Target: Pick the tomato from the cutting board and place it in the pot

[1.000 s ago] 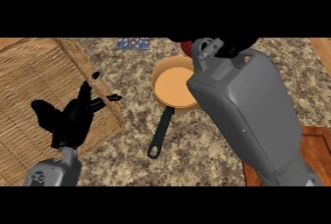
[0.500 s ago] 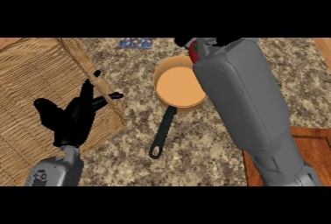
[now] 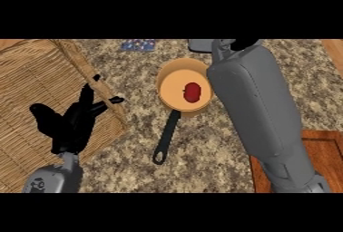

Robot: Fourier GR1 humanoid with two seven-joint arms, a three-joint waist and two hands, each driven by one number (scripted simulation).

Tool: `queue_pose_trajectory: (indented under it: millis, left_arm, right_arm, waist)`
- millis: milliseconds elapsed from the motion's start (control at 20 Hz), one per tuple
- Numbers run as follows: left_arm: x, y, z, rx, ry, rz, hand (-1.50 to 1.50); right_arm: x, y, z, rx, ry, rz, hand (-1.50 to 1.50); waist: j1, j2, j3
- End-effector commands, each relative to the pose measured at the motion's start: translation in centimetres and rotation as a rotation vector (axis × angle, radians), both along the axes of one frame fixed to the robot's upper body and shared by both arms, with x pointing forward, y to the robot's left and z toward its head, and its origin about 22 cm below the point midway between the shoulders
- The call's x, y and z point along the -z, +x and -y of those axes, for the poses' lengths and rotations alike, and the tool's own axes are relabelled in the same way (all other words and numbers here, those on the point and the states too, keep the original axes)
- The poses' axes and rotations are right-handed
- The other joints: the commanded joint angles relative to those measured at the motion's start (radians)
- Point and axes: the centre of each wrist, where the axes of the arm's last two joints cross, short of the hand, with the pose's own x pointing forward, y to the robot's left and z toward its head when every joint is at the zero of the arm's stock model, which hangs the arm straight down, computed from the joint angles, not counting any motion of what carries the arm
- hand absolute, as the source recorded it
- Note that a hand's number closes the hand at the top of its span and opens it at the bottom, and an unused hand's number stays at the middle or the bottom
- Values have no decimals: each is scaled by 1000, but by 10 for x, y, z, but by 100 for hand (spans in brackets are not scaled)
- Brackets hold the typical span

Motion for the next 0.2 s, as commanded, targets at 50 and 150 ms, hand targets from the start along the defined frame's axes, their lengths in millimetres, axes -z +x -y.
queue_pose_trajectory:
  millis: [50,150]
  left_arm:
    - [6,-9,-11,-16,10,0,0]
    - [-4,-2,-12,-28,13,8,0]
  right_arm:
    - [-10,-5,10,177,197,222,-150]
    - [-6,-12,4,197,208,230,-150]
  waist:
    - [-30,-9,1]
    - [-34,-11,1]
